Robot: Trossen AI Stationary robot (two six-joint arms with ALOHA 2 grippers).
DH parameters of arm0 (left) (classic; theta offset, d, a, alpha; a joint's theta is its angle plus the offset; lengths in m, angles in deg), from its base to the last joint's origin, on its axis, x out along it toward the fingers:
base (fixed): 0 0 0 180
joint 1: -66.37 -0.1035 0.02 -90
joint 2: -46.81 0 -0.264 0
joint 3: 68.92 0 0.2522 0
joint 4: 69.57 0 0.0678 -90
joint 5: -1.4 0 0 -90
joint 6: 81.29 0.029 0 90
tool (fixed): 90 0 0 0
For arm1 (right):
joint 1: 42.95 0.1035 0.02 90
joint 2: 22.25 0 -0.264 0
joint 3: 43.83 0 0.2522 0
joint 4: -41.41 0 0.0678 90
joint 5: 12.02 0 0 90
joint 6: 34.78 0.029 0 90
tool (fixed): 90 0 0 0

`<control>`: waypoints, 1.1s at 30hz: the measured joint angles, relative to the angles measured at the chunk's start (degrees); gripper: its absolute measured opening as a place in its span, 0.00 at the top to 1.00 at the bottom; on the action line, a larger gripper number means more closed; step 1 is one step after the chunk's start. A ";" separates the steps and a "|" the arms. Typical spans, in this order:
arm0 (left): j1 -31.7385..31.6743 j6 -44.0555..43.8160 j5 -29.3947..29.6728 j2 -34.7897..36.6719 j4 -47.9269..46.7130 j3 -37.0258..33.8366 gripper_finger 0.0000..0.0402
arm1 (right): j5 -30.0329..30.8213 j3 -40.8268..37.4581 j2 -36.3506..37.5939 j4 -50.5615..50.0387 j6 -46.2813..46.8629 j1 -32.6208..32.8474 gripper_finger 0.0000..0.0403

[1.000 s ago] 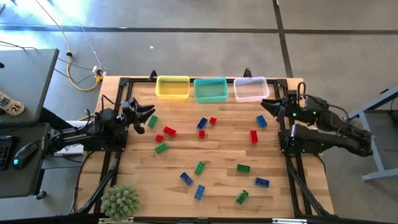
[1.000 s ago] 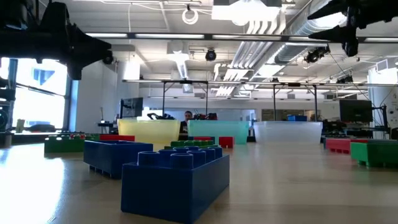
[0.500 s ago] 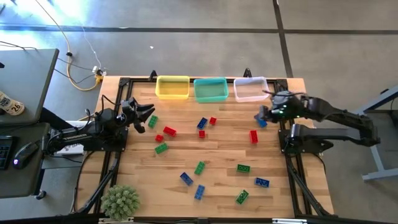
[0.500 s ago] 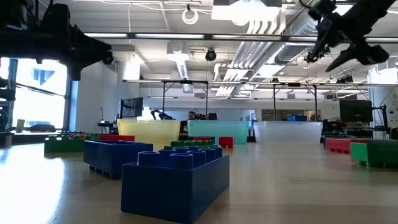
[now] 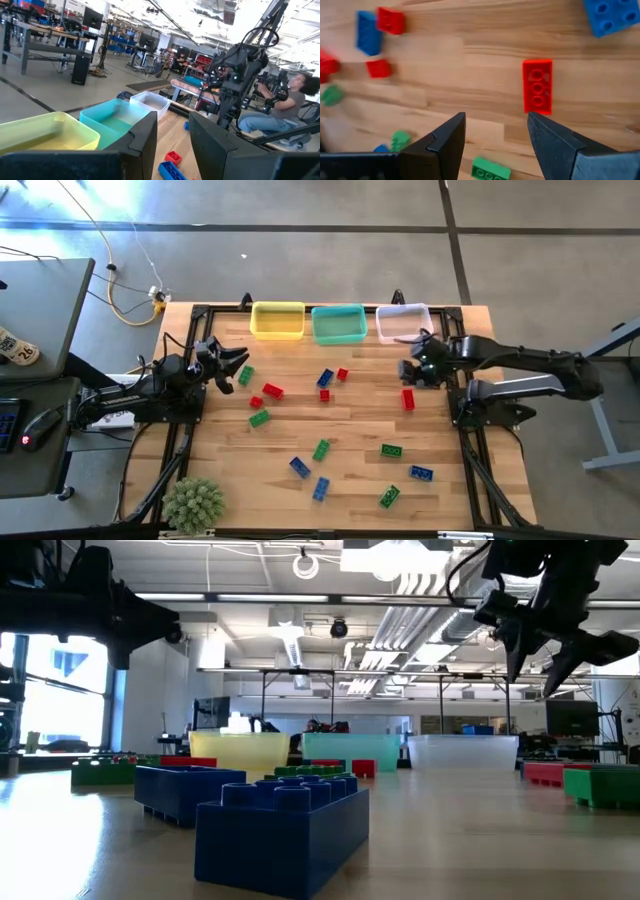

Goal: Sort & place blocks by color
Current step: Put the red game piece into the white bin

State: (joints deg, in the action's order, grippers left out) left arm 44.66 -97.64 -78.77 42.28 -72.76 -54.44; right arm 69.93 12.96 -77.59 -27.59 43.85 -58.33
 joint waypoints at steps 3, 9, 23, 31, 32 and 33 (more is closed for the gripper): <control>0.00 0.01 -0.15 0.00 0.00 0.00 0.74 | 1.22 -0.02 -2.98 -0.38 1.57 1.63 0.50; 0.00 0.01 -0.16 0.00 -0.11 0.00 0.74 | 3.07 -0.04 -9.31 -2.22 2.53 4.42 0.50; 0.00 0.01 -0.12 -0.02 -0.50 0.00 0.74 | 3.43 -0.07 -21.57 1.01 1.59 6.64 0.50; 0.00 0.01 -0.05 -0.02 -0.51 0.00 0.74 | 3.42 -0.09 -26.27 1.96 0.49 6.64 0.50; 0.00 0.01 0.01 -0.02 -0.52 0.00 0.74 | 3.45 -0.09 -26.81 2.11 0.41 6.64 0.50; 0.00 0.01 0.04 -0.02 -0.52 0.00 0.74 | 3.50 -0.09 -27.39 2.30 0.39 6.64 0.50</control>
State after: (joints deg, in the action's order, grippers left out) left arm 44.66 -97.63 -78.73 42.26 -73.29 -54.44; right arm 73.42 12.87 -104.98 -25.29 44.25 -51.68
